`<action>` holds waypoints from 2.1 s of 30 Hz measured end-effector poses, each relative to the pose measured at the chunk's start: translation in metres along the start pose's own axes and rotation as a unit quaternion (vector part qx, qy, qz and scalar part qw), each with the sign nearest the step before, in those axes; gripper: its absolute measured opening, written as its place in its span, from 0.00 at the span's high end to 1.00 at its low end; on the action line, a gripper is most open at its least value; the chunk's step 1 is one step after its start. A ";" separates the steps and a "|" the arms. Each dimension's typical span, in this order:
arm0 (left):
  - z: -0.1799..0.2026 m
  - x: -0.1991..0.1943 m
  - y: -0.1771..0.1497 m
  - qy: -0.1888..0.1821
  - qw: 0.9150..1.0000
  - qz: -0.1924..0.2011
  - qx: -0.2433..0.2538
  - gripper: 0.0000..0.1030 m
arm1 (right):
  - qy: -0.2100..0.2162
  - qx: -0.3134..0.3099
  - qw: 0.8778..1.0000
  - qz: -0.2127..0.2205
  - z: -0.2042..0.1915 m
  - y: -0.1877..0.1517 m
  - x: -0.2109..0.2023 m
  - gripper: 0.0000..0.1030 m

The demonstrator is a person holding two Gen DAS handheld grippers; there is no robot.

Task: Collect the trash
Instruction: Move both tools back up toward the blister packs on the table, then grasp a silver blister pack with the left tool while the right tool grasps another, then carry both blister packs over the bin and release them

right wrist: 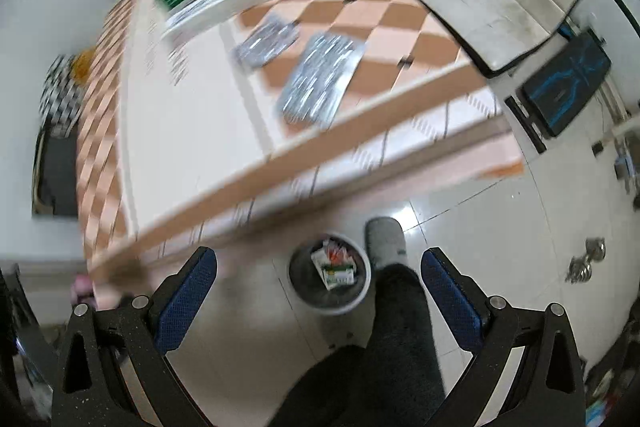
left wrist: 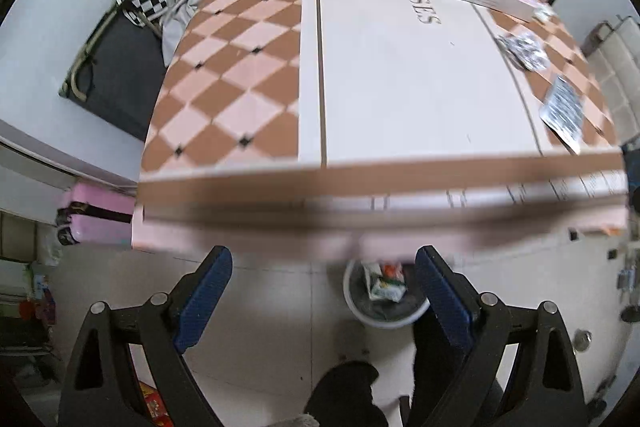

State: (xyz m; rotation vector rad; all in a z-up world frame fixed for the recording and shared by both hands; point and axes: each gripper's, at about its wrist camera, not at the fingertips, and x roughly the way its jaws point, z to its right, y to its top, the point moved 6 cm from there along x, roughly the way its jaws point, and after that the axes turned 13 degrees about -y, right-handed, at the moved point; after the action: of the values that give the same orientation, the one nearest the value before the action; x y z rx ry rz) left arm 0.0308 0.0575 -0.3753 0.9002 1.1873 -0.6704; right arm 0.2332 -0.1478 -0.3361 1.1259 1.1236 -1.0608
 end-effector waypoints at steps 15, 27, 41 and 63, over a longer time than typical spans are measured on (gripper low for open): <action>0.014 0.076 0.077 0.112 0.991 -0.074 -0.022 0.09 | -0.088 -0.107 0.990 0.005 -0.069 0.112 0.102 0.33; 0.114 0.071 0.153 0.052 0.990 -0.057 0.116 0.09 | 0.055 -0.100 0.993 -0.035 -0.002 0.152 0.086 0.79; 0.248 0.127 0.181 -0.069 0.919 -0.182 0.344 0.10 | 0.094 -0.018 0.994 -0.045 0.044 0.202 0.087 0.90; 0.240 0.121 0.158 -0.130 0.950 -0.158 0.234 0.49 | 0.136 -0.047 0.989 -0.022 0.022 0.196 0.065 0.95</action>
State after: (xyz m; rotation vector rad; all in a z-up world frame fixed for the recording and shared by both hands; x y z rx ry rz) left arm 0.3106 -0.0695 -0.4270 0.9806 0.9553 -1.3307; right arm 0.4367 -0.1484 -0.3754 1.1995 1.4053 -0.8953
